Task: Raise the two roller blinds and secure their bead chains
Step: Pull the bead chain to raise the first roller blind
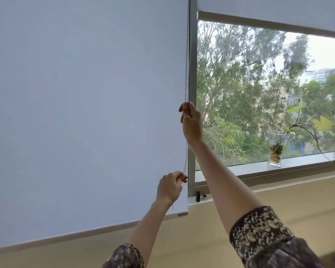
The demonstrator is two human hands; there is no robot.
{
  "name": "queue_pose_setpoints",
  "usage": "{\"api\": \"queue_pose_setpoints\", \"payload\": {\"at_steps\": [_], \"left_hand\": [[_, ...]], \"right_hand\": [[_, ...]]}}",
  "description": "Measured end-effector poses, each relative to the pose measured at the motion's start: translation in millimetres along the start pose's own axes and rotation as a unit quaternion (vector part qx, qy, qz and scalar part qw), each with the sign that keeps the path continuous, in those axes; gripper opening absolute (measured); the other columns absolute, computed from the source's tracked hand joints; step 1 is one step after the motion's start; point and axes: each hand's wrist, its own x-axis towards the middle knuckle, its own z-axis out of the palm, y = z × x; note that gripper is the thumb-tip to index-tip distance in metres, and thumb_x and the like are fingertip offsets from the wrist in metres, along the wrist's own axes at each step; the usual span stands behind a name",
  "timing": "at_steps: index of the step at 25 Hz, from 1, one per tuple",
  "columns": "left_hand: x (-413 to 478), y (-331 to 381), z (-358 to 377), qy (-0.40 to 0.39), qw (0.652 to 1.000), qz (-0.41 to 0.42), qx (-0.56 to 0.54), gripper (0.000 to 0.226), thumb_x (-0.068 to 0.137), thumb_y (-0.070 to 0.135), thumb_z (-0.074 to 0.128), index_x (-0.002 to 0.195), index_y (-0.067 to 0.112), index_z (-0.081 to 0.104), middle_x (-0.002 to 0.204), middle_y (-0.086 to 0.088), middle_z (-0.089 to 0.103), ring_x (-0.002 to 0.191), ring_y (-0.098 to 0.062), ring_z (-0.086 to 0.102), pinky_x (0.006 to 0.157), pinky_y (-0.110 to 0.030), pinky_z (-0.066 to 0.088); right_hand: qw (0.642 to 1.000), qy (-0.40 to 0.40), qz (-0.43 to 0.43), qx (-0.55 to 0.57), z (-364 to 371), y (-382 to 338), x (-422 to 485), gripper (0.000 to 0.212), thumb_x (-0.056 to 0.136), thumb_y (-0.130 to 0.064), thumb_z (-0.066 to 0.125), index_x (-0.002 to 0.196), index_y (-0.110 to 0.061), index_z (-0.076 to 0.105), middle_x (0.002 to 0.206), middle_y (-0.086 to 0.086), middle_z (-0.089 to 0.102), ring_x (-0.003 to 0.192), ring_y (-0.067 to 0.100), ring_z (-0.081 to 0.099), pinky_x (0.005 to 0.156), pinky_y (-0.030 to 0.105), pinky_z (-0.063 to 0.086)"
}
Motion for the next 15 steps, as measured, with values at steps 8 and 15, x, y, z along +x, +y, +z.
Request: {"api": "queue_pose_setpoints", "payload": {"at_steps": [8,15], "left_hand": [[45.5,63.7,-66.3,0.068,0.966,0.025,-0.247,0.031,0.099,0.019,0.045,0.119,0.005,0.064,0.115,-0.010,0.071,0.106,-0.019,0.065,0.091,-0.029,0.052],[84.5,148.0,-81.8,0.052,0.916,0.054,-0.393,0.026,0.099,0.013,0.044,0.111,0.000,0.063,0.091,-0.006,0.068,0.072,-0.010,0.062,0.056,-0.012,0.049]], "right_hand": [[0.994,-0.009,0.016,-0.104,-20.8,49.7,-58.9,0.024,0.098,-0.012,0.043,0.077,-0.013,0.055,0.055,-0.010,0.045,0.051,0.012,0.040,0.055,0.032,0.034],[0.987,-0.061,0.060,-0.139,-33.4,84.6,-111.7,0.025,0.098,-0.012,0.041,0.075,-0.016,0.050,0.051,-0.003,0.038,0.049,0.015,0.033,0.050,0.033,0.027]]}}
